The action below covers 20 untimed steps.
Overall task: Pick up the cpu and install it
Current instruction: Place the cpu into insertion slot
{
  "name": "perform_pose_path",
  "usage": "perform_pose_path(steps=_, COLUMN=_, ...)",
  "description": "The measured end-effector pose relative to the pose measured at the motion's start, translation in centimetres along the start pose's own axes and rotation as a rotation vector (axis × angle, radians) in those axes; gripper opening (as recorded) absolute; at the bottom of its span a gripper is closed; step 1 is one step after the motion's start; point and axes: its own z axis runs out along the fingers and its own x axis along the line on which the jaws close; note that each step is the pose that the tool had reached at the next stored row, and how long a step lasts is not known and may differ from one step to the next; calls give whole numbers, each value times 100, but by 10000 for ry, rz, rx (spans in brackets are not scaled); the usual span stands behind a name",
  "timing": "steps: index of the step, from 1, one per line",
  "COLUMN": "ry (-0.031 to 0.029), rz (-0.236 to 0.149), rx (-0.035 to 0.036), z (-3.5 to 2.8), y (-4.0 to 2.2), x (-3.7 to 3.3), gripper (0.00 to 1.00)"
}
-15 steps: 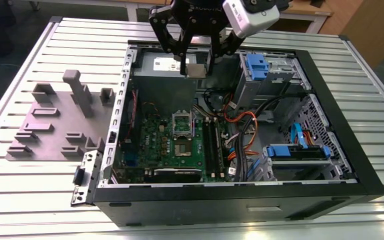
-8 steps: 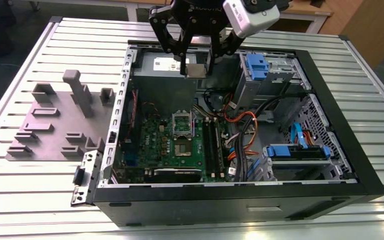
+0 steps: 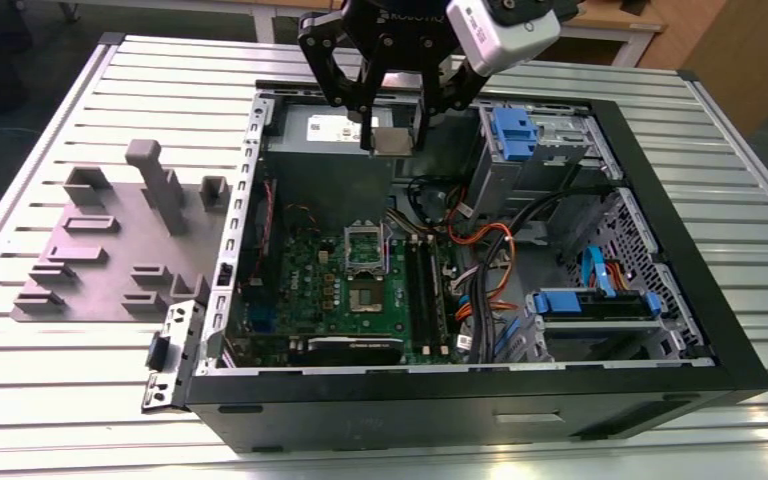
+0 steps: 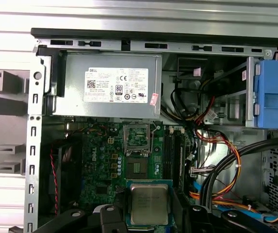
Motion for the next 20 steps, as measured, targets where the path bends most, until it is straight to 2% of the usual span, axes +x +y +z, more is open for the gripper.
perform_pose_path(steps=20, ry=3, rz=-131, rx=0, z=0, y=0, x=0, gripper=47)
